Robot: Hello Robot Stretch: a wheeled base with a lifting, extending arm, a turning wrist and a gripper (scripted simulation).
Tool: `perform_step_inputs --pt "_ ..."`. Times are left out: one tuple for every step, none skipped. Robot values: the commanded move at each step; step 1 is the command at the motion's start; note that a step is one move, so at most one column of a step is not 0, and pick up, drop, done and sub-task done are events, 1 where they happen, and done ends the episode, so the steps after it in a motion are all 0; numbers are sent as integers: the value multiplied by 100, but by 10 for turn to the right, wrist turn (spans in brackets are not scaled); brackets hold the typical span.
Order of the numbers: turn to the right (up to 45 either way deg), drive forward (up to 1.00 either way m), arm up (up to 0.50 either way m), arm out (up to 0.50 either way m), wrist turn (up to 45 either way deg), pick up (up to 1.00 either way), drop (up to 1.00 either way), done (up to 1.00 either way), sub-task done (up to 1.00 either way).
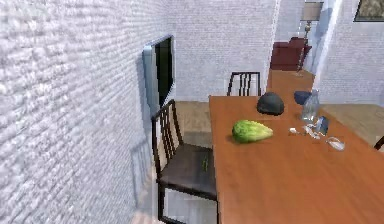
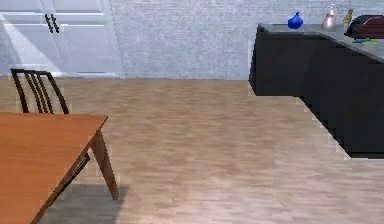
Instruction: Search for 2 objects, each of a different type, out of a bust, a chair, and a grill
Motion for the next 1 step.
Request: perform_step_inputs --pt "0 0 0 0 0 0 0 100 0"
